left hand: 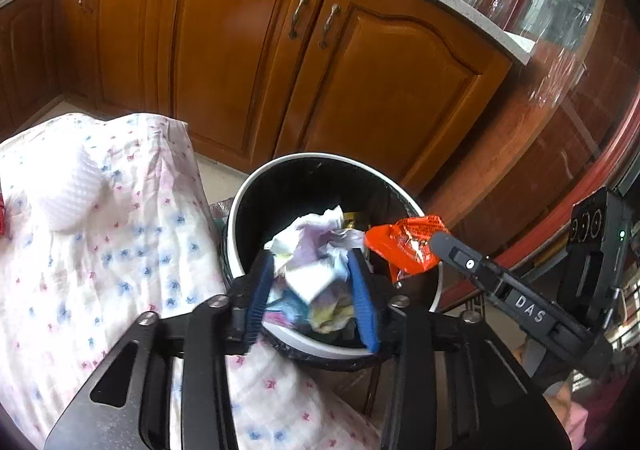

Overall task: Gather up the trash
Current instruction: 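Carry both wrappers over the bin and open both grippers to drop them, then move both open tools toward the red cookie bag and foam net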

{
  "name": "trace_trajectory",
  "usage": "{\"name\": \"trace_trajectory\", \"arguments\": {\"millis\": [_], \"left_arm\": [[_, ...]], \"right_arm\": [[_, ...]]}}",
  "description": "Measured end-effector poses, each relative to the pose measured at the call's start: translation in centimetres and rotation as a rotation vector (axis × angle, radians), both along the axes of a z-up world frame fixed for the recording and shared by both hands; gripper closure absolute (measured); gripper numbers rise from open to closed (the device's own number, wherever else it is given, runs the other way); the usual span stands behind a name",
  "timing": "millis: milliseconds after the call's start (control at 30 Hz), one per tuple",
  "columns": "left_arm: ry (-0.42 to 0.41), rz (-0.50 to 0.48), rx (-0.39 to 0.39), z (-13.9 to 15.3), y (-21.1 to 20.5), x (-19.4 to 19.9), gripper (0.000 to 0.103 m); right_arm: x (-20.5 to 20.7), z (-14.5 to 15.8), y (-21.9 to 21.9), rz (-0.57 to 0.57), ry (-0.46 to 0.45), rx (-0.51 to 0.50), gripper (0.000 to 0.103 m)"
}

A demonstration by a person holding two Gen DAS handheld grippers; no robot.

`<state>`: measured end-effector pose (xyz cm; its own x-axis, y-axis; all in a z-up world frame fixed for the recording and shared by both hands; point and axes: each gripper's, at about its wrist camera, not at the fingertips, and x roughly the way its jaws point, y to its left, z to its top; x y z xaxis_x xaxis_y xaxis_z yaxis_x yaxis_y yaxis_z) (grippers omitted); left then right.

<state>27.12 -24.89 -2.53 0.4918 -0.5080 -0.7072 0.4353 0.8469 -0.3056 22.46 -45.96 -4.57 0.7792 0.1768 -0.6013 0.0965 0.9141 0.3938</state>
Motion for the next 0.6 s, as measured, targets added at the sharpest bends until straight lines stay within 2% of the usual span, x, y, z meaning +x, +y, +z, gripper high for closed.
{"name": "trace_trajectory", "arguments": {"millis": [100, 233, 400, 600], "left_arm": [[0.008, 0.013, -0.015, -0.2, 0.5, 0.0, 0.046], [0.020, 0.025, -0.025, -0.3, 1.3, -0.1, 0.045], [0.037, 0.057, -0.045, -0.7, 3.2, -0.7, 0.042], [0.055, 0.124, -0.050, -1.7, 6.8, -1.7, 0.036]], "right_arm": [[-0.4, -0.1, -0.1, -0.005, -0.006, 0.022, 0.056], [-0.8, 0.0, 0.3, -0.003, -0.012, 0.037, 0.044], [-1.3, 0.5, 1.0, 0.008, -0.026, 0.057, 0.033], [-1.8, 1.1, 4.0, 0.065, -0.047, 0.054, 0.022]]}}
